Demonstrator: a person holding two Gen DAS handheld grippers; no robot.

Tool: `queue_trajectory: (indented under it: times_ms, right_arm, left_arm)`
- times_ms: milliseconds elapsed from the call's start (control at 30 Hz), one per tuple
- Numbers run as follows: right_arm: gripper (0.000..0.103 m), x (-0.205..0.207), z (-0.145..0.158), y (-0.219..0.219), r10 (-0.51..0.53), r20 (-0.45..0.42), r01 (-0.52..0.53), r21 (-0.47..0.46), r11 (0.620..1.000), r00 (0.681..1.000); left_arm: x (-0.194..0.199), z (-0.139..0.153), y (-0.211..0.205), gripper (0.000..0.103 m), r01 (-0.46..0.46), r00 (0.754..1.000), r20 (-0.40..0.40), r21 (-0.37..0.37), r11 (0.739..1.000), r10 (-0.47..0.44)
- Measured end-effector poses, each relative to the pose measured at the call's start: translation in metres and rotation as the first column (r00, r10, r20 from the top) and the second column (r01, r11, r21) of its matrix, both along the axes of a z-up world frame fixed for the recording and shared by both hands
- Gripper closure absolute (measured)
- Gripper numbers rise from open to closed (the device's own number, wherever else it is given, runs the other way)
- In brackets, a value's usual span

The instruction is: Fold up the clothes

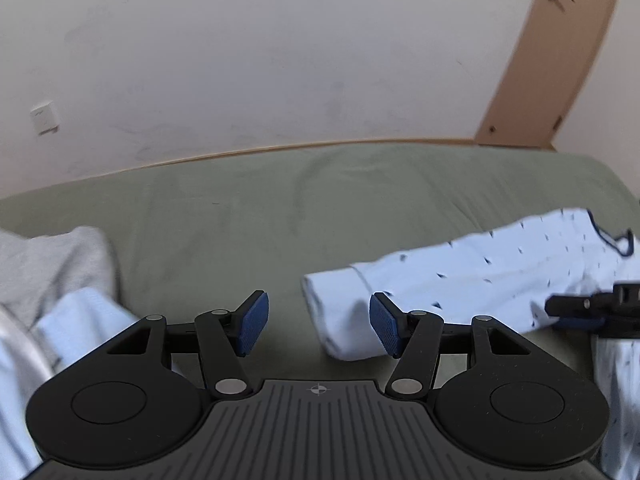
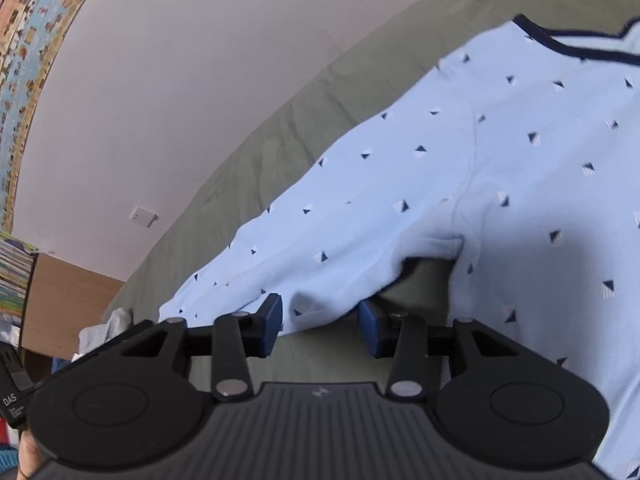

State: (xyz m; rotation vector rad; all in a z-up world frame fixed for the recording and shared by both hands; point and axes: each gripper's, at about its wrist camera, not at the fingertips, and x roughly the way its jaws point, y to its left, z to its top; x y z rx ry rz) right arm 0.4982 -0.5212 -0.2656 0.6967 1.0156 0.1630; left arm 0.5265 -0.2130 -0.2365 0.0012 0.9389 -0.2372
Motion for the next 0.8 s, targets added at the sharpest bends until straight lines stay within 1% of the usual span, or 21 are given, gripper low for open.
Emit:
queue_trajectory:
  times_ms: [67,100,133,167,200,233,267,367,433,467,500,533,567,600,633,667,700,733,767,800]
  right_arm:
    - [0.059,0.003,0.000,0.003,0.005,0.007,-0.005,-0.014,1.000,1.000]
    - [0.059,0.004,0.000,0.003,0.005,0.012,-0.005,-0.018,1.000,1.000]
    - [0.060,0.005,0.001,0.003,0.005,0.015,-0.005,-0.020,1.000,1.000]
    - [0.072,0.006,0.001,0.005,0.012,0.017,-0.011,-0.037,0.999,1.000]
    - [0.082,0.007,0.002,0.007,0.024,0.018,-0.023,-0.066,0.998,1.000]
    - [0.092,0.007,0.003,0.008,0.041,0.016,-0.039,-0.098,0.994,0.999]
    - [0.095,0.008,0.004,0.008,0.052,0.014,-0.050,-0.113,0.992,0.999]
    - [0.100,0.007,0.004,0.001,0.052,-0.004,-0.052,-0.080,0.995,0.999]
    - [0.100,0.006,0.003,-0.004,0.056,-0.020,-0.057,-0.068,0.996,0.998]
    - [0.100,0.006,0.002,-0.004,0.057,-0.023,-0.058,-0.066,0.996,0.998]
    - [0.100,0.006,0.000,-0.005,0.056,-0.027,-0.058,-0.062,0.996,0.998]
    - [0.100,0.005,-0.001,-0.006,0.056,-0.028,-0.057,-0.058,0.997,0.998]
    - [0.101,0.004,-0.002,-0.006,0.052,-0.029,-0.053,-0.053,0.997,0.998]
    - [0.101,0.003,-0.004,-0.008,0.044,-0.030,-0.046,-0.042,0.998,0.999]
    - [0.100,0.002,-0.005,-0.010,0.039,-0.031,-0.040,-0.032,0.999,0.999]
    - [0.100,0.002,-0.006,-0.011,0.036,-0.031,-0.036,-0.021,0.999,0.999]
    - [0.100,0.001,-0.006,-0.013,0.032,-0.032,-0.032,-0.008,0.999,0.999]
    - [0.097,0.000,-0.005,-0.014,0.030,-0.032,-0.031,-0.003,1.000,0.999]
    - [0.091,0.000,-0.004,-0.014,0.033,-0.030,-0.033,-0.003,0.999,0.999]
    - [0.088,-0.001,-0.002,-0.014,0.037,-0.024,-0.037,-0.005,0.999,0.999]
  left_arm:
    - [0.005,-0.009,-0.008,0.049,0.008,1.000,-0.016,-0.008,1.000,-0.008]
    - [0.005,-0.010,-0.011,0.050,0.013,1.000,-0.011,-0.001,1.000,-0.013]
    - [0.006,-0.012,-0.015,0.061,0.022,1.000,0.002,0.016,1.000,-0.022]
    - [0.006,-0.013,-0.018,0.073,0.029,0.999,0.012,0.029,0.999,-0.029]
    - [0.007,-0.012,-0.020,0.076,0.033,0.999,0.016,0.034,0.999,-0.034]
    - [0.009,-0.011,-0.020,0.083,0.033,0.999,0.020,0.034,0.999,-0.034]
    - [0.011,-0.009,-0.020,0.087,0.035,0.999,0.028,0.039,0.999,-0.036]
    - [0.015,-0.002,-0.022,0.088,0.051,0.996,0.063,0.060,0.997,-0.055]
    - [0.019,-0.001,-0.022,0.088,0.064,0.994,0.079,0.072,0.995,-0.069]
    - [0.021,-0.002,-0.021,0.087,0.070,0.994,0.074,0.073,0.995,-0.075]
    - [0.023,-0.005,-0.020,0.086,0.073,0.995,0.060,0.072,0.995,-0.077]
    - [0.024,-0.010,-0.018,0.082,0.073,0.996,0.044,0.072,0.995,-0.077]
    - [0.024,-0.014,-0.015,0.072,0.069,0.997,0.039,0.072,0.995,-0.072]
    - [0.024,-0.016,-0.012,0.066,0.061,0.997,0.041,0.073,0.995,-0.064]
    - [0.023,-0.016,-0.008,0.051,0.047,0.998,0.045,0.071,0.996,-0.050]
    - [0.023,-0.016,-0.003,0.042,0.025,0.998,0.050,0.067,0.997,-0.028]
    - [0.022,-0.014,0.002,0.041,0.008,0.998,0.054,0.056,0.998,-0.011]
    - [0.021,-0.012,0.008,0.041,-0.001,0.998,0.056,0.035,0.999,-0.001]
    - [0.020,-0.010,0.012,0.041,-0.007,0.998,0.059,0.024,1.000,0.005]
    - [0.018,-0.007,0.013,0.041,-0.008,0.998,0.068,0.028,1.000,0.006]
